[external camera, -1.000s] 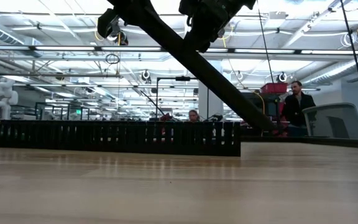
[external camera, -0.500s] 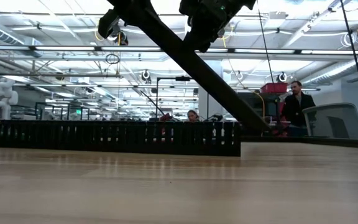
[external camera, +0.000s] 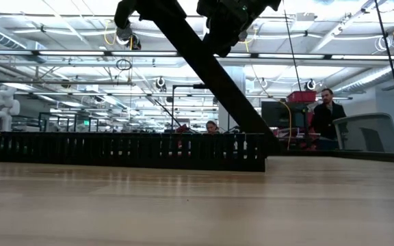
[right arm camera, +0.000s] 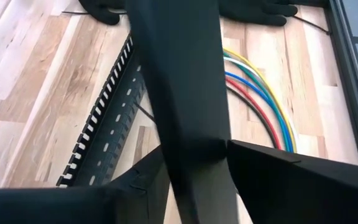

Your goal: Ziptie cables

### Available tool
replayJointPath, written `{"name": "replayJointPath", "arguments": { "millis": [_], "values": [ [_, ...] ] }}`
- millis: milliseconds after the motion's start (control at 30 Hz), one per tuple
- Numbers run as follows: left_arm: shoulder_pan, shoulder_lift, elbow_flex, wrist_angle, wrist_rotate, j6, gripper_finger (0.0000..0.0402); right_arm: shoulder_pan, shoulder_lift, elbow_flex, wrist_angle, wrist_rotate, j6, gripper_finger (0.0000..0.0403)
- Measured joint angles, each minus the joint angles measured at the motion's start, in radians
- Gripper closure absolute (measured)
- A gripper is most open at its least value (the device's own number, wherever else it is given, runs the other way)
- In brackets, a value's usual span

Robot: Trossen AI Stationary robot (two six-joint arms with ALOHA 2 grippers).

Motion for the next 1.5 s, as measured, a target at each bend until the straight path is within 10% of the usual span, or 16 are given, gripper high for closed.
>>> {"name": "replayJointPath", "arguments": {
  "millis": [467, 767, 1033, 1500],
  "values": [
    [0.0, 0.0, 0.044, -0.008, -0.006, 0.0, 0.0232, 0.0, 0.0, 0.0, -0.002, 0.0, 0.013, 0.0295],
    [0.0, 0.0, 0.044, 0.006, -0.123, 0.076, 0.0232, -0.001, 0.0, 0.0, -0.005, 0.056, 0.013, 0.039],
    [0.017, -0.062, 0.044, 0.067, -0.208, -0.123, 0.0232, -0.007, 0.0, -0.001, -0.126, 0.064, 0.065, 0.0393],
    [0.116, -0.182, 0.041, -0.065, -0.239, -0.318, 0.0232, 0.026, 0.016, -0.062, -0.373, 0.436, 0.316, 0.0393]
  ]
}}
